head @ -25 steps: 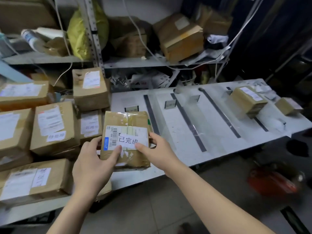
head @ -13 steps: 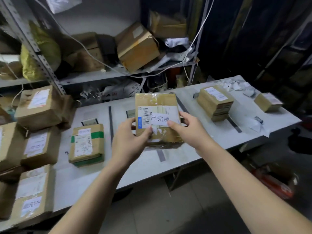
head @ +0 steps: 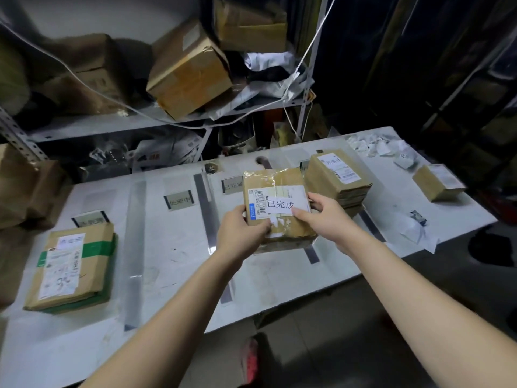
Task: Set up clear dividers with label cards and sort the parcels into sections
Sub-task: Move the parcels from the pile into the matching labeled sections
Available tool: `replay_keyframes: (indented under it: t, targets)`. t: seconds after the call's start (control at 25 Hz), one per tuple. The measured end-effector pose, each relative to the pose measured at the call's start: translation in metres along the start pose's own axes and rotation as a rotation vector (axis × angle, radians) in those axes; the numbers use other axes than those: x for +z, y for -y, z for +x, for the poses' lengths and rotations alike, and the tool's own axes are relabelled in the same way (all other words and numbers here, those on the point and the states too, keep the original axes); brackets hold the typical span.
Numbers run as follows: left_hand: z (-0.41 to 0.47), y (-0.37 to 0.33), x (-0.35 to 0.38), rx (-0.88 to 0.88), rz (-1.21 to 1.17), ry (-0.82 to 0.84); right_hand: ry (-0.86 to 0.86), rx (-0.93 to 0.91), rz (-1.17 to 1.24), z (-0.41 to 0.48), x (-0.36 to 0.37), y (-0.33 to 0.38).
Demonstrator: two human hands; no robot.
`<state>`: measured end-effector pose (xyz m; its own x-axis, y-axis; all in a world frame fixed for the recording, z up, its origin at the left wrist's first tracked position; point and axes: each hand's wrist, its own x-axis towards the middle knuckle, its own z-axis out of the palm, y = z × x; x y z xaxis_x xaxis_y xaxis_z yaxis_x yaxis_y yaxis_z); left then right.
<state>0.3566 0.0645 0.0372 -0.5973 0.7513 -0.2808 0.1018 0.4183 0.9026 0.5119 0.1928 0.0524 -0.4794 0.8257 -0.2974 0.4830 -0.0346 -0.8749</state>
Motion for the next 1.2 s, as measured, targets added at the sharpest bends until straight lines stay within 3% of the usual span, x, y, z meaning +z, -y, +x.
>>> replay_keyframes:
  t: [0.28,0.64,0.84,1.0,1.12,1.2]
  targets:
    - [0.076,0.021,0.028,-0.267,0.003,-0.140,0.175,0.092,-0.018,0.096,0.032,-0.018]
    - [0.148,0.073,0.067,-0.514,0.038,-0.320,0.187,0.103,-0.120,0.169,0.069,-0.060]
    - [0.140,0.067,0.072,-0.468,0.111,-0.326,0.186,0.078,-0.234,0.173,0.068,-0.067]
    - [0.116,0.023,0.048,-0.239,0.531,-0.288,0.239,-0.120,-0.604,0.176,0.049,-0.039]
    - [0.093,-0.007,0.003,-0.087,0.859,-0.410,0.236,-0.316,-0.751,0.178,0.036,0.006]
    - [0.070,-0.017,-0.038,-0.079,1.012,-0.451,0.240,-0.476,-0.995,0.166,0.039,0.045]
